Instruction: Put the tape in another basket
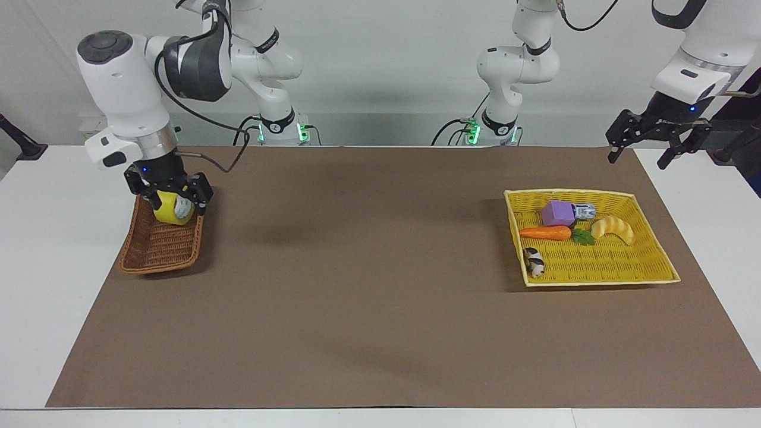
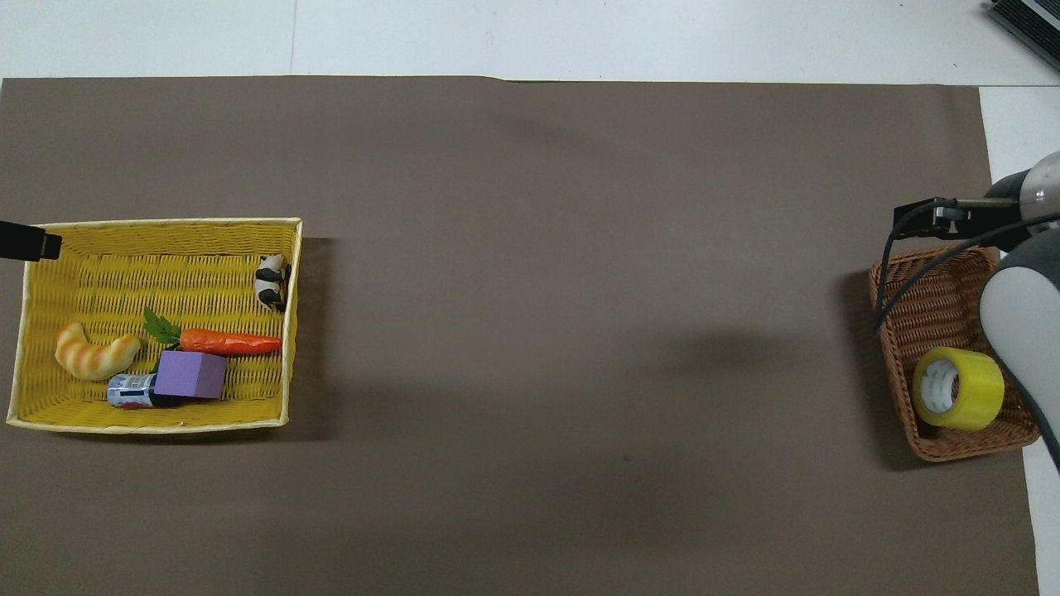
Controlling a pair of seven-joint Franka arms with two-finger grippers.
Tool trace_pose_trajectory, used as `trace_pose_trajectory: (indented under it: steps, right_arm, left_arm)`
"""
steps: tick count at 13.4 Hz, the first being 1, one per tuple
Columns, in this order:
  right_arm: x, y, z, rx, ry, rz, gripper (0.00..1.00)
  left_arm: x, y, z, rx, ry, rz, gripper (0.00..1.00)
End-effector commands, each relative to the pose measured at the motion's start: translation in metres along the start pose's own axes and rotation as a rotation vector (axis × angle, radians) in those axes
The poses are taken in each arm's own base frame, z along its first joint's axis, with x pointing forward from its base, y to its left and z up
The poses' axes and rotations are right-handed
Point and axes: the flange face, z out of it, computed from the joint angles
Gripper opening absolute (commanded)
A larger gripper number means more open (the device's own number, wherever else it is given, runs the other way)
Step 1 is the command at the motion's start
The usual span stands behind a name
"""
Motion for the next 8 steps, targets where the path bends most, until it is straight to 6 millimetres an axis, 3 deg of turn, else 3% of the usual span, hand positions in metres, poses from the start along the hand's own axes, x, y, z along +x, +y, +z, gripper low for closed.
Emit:
trace_pose_trajectory:
  steps: [1,4,8]
  right_arm:
    - [-0.006,-0.004,-0.046,0.055,-0.065,-0.053,1.0]
    - [-0.022,-0.011,-0.072,0.035,-0.159,-0.104,1.0]
    - [-0.033,-0.011,-0.079,0.053,-0.176,-0.131,1.0]
  left_arm:
    - [-0.003,-0.001,-0.006,0.016,-0.01,0.001,1.0]
    - [-0.004,-0.001,-0.006,0.016,-0.01,0.0,1.0]
    - [-0.003,0.0,-0.006,0.014,-0.011,0.004,1.0]
